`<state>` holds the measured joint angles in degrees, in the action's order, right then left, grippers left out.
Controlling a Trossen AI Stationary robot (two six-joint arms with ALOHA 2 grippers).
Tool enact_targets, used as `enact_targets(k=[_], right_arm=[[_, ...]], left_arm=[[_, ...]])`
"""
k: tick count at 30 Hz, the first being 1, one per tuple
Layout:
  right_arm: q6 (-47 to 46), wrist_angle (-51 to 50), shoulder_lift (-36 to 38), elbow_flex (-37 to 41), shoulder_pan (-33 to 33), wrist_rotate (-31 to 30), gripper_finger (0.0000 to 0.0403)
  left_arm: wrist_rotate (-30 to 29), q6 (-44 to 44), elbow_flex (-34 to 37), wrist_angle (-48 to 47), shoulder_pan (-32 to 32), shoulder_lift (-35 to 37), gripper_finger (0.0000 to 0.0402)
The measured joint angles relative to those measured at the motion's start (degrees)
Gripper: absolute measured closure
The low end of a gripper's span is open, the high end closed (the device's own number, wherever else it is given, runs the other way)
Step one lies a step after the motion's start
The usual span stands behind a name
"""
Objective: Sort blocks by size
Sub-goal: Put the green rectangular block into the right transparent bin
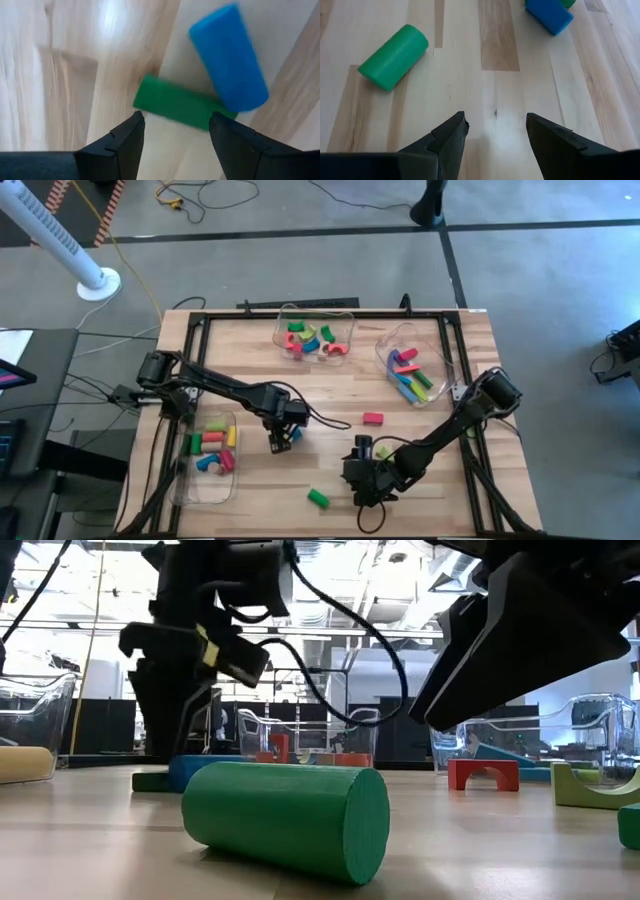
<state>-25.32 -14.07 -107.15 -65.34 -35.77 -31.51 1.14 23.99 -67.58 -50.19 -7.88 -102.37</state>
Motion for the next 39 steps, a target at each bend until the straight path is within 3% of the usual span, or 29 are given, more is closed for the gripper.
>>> enact_targets(k=[9,23,27,33,39], right_arm=[[0.1,-0.3,0.0,0.0,0.3,0.0,0.0163],[0.3,-0.3,0.0,0.0,0.3,0.0,0.0163],[0.3,-0.3,0.0,0.0,0.3,0.0,0.0163],[0.3,-0.9,0.0,0.0,0.6,0.0,0.0163],[0.3,-1.5,0.0,0.0,0.7,0.0,0.0163]], left_arm=[[-1.2,-1.0,1.8,3.8,0.0,0.1,0.0189],[-7.6,-26.1,3.2,3.1,-0.4,0.2,0.0189],[-8.3,-29.5,2.7,2.2,-0.8,0.1,0.0189],[-8.5,-28.2,-0.9,-1.7,-0.8,0.3,0.0189],[-6.4,-11.0,-2.8,-3.5,-0.6,1.1,0.0189]])
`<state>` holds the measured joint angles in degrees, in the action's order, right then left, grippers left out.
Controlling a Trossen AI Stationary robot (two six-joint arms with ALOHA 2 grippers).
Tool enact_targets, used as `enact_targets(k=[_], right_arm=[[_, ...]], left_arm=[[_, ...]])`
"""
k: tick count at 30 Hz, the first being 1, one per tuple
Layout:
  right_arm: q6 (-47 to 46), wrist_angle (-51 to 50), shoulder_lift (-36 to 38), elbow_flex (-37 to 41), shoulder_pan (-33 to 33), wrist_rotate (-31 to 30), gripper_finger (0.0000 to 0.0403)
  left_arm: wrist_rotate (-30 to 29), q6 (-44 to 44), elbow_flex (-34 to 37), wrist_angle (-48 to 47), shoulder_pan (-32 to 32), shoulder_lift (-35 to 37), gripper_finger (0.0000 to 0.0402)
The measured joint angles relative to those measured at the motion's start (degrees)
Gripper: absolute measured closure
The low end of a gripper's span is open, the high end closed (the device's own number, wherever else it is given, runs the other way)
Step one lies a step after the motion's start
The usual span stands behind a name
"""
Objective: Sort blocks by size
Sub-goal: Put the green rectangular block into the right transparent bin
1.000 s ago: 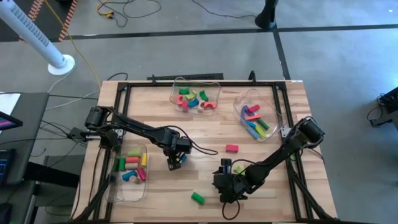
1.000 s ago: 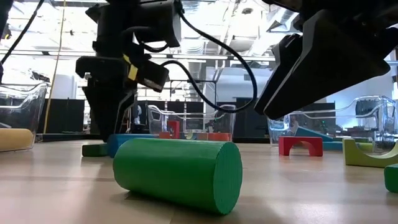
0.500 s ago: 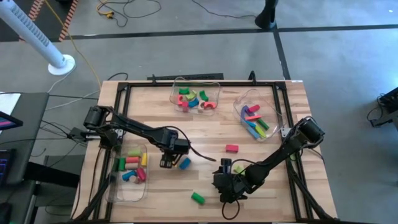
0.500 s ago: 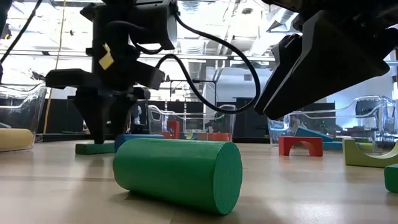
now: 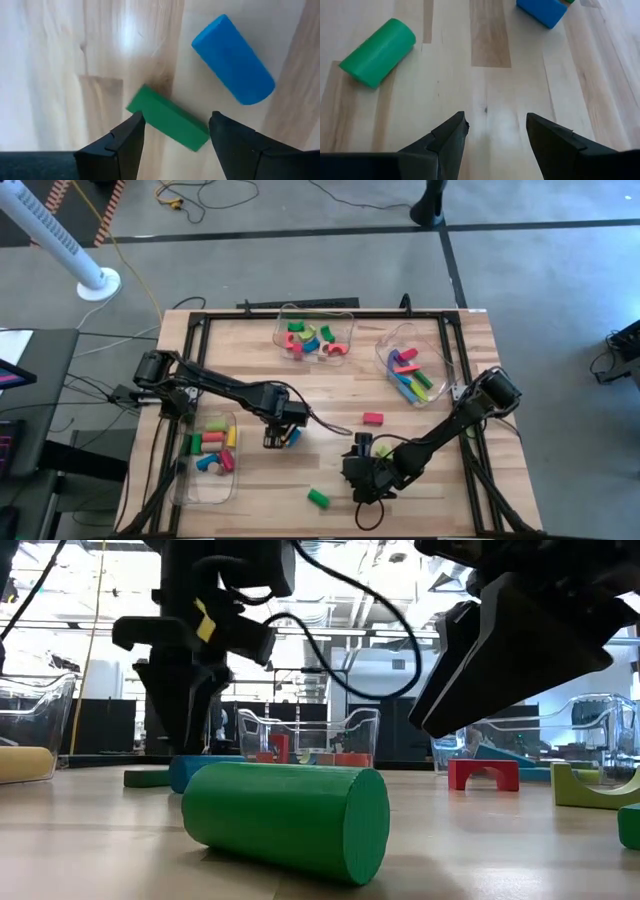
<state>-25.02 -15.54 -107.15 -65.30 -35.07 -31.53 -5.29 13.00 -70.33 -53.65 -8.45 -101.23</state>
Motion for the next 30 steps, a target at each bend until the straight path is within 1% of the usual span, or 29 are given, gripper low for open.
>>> enact_targets(k=[3,10,14,18,22,26,30], right_arm=[[0.0,-0.1,0.0,0.0,0.0,0.0,0.0163],[0.0,-0.3,0.0,0.0,0.0,0.0,0.0163],[-0.3,-0.3,0.0,0.0,-0.2,0.0,0.0163],[-0.5,-0.3,0.0,0.0,-0.6,0.0,0.0163],[-0.5,-0.3,0.0,0.0,-0.6,0.0,0.0163],[-0.5,-0.3,0.0,0.0,-0.6,0.0,0.0163],[-0.5,-0.3,0.0,0.0,-0.6,0.0,0.0163]], left_arm=[[2.1,5.7,1.1,0.4,0.1,0.0,0.0189],[2.1,12.6,5.4,2.9,0.8,0.0,0.0189],[2.2,13.8,7.8,5.4,1.7,0.0,0.0189],[4.7,14.2,9.8,10.0,2.2,0.0,0.0189],[4.8,13.3,10.8,9.3,2.5,0.3,0.0191],[4.8,11.3,10.8,8.4,2.5,0.3,0.0218],[4.5,7.9,10.9,8.1,1.8,0.3,0.0270]])
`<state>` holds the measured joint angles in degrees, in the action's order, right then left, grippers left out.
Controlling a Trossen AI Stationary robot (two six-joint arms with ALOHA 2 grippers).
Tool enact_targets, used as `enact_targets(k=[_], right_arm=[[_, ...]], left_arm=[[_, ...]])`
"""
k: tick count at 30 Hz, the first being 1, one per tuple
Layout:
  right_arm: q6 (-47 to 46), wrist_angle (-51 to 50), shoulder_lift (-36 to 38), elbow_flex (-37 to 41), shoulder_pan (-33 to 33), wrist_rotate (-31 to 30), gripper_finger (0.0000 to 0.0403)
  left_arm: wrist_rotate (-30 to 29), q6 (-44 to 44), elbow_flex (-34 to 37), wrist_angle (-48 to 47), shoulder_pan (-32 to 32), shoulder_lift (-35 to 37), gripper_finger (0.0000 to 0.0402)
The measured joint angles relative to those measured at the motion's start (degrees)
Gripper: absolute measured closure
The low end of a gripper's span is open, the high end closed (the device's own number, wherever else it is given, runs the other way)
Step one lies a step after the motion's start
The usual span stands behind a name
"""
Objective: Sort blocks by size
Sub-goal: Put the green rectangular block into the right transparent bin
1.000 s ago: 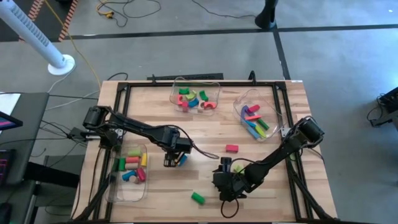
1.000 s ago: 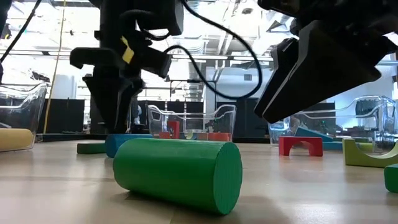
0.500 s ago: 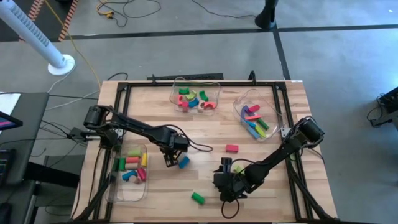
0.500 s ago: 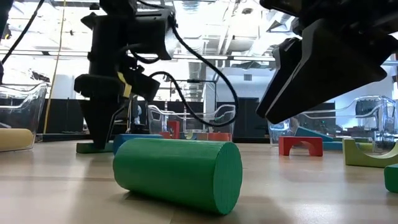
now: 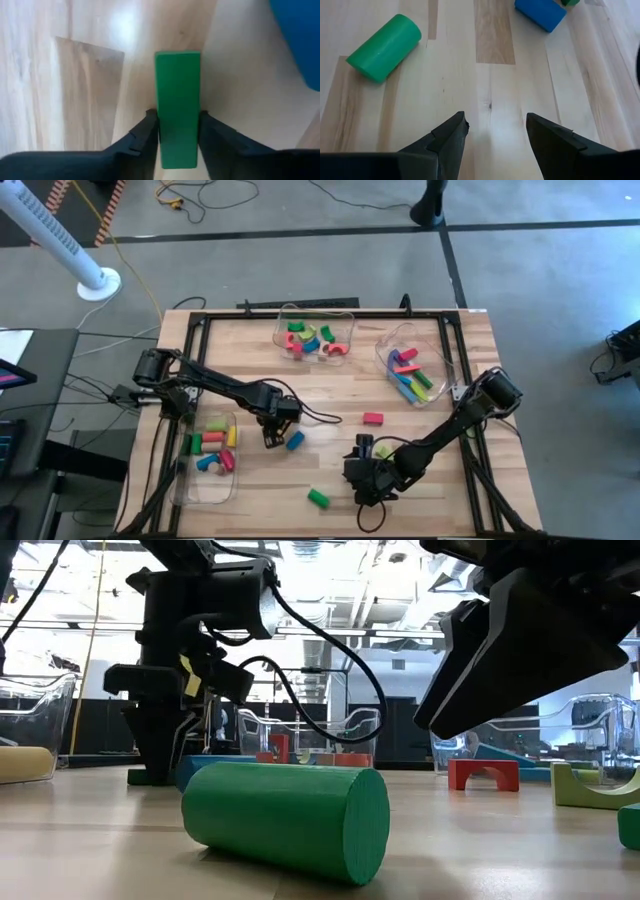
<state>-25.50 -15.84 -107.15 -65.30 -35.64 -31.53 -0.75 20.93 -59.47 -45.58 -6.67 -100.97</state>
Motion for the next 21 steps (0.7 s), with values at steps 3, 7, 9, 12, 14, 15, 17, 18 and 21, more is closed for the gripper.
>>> enact_targets(k=[3,7,9,12,14,15,17,18,21], right_arm=[[0.0,0.0,0.0,0.0,0.0,0.0,0.0163],[0.3,0.0,0.0,0.0,0.1,0.0,0.0163],[0.3,0.0,0.0,0.0,0.1,-0.8,0.0164],[0.4,-0.4,0.0,0.0,0.1,-1.6,0.0163],[0.5,-1.0,0.0,0.0,0.1,-1.6,0.0163],[0.4,-1.6,0.2,0.0,0.1,-1.6,0.0163],[0.4,-2.9,0.6,0.0,0.1,-1.7,0.0163],[0.2,-3.7,1.0,0.0,0.1,-1.9,0.0164],[-0.1,-6.5,3.5,-0.1,-0.1,-4.2,0.0164]], left_arm=[[0.0,-2.4,0.0,0.0,-0.3,0.0,0.0306],[0.0,-4.1,-0.2,-0.1,-0.3,0.0,0.0307],[-0.5,-5.0,-0.7,-0.3,-0.3,-0.2,0.0307],[-0.6,-6.3,-2.1,-1.0,-0.4,-0.3,0.0307],[-0.7,-7.3,-3.5,-1.3,-0.4,-0.4,0.0306],[-0.8,-7.8,-4.3,-1.6,-0.4,-0.3,0.0305],[-1.1,-8.8,-5.6,-2.6,-0.4,-0.3,0.0304],[-1.6,-9.3,-6.2,-3.3,-0.4,-0.3,0.0304],[-3.3,-10.8,-8.4,-5.0,-0.4,-0.3,0.0305]])
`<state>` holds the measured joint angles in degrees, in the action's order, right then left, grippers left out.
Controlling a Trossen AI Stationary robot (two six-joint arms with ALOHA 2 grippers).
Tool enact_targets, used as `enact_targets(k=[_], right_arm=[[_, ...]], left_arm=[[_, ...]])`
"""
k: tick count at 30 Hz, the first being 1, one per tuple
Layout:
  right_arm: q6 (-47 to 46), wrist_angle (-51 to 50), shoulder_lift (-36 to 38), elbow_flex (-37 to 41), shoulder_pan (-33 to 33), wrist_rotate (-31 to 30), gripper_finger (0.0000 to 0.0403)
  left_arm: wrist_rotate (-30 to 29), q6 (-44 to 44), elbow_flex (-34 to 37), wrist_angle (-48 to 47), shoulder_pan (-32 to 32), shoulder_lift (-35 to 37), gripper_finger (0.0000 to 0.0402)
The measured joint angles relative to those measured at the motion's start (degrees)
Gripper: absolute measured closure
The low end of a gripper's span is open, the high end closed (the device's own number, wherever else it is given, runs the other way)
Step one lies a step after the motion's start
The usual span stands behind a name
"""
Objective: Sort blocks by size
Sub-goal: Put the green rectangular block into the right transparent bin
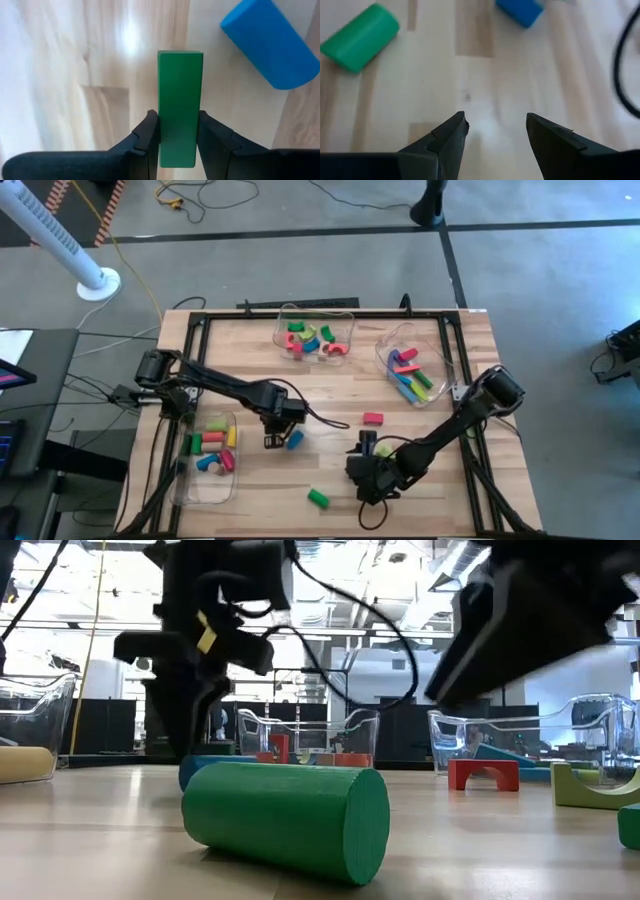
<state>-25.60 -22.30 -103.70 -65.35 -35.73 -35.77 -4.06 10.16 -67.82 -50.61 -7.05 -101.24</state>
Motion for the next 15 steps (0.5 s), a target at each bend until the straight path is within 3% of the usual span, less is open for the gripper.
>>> enact_targets(k=[8,15], right_arm=[[0.1,-9.6,10.3,-0.1,-1.9,-8.0,0.0189],[0.1,-18.3,19.9,-0.1,-3.5,-11.2,0.0206]], left_arm=[[-4.2,-2.9,-5.9,-5.6,0.1,1.5,0.0305],[-7.8,-5.0,-10.0,-9.2,1.4,7.1,0.0305]])
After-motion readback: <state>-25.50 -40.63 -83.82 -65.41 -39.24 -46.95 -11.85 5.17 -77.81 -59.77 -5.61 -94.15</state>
